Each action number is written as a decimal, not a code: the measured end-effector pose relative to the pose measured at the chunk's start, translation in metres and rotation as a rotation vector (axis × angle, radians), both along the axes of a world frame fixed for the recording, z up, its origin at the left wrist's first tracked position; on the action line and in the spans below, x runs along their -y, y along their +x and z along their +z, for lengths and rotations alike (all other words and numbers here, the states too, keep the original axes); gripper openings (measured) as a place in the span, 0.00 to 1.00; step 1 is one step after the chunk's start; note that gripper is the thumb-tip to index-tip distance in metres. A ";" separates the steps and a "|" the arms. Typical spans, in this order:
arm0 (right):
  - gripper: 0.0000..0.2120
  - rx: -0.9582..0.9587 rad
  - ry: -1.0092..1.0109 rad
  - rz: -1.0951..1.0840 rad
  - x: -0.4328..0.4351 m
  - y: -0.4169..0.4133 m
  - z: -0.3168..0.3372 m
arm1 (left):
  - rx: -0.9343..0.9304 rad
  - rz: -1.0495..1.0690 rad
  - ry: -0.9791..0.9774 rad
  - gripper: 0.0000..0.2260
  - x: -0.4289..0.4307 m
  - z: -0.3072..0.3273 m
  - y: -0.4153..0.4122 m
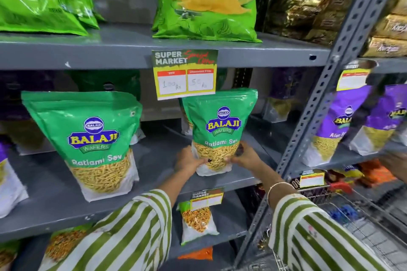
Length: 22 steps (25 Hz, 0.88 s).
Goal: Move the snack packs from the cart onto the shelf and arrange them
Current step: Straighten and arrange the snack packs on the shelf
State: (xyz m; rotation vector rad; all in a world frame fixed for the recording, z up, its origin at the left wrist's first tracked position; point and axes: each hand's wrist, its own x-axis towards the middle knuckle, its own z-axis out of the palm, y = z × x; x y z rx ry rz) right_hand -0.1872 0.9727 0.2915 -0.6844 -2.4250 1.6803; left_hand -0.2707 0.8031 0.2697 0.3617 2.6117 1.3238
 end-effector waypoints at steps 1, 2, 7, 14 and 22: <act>0.32 -0.007 -0.004 -0.003 0.001 0.001 0.001 | -0.022 0.000 -0.003 0.25 -0.001 0.000 0.000; 0.32 0.005 -0.010 -0.002 0.004 0.002 0.003 | -0.024 -0.004 -0.007 0.26 -0.001 0.002 0.001; 0.19 0.120 0.024 0.130 0.010 0.004 0.018 | 0.038 -0.036 -0.052 0.32 0.011 0.006 0.010; 0.16 0.862 0.234 0.483 0.087 -0.018 0.034 | 0.091 -0.082 -0.195 0.14 0.133 0.012 0.032; 0.44 0.156 0.289 0.458 0.214 -0.059 0.015 | 0.218 0.193 -0.237 0.15 0.294 0.018 0.010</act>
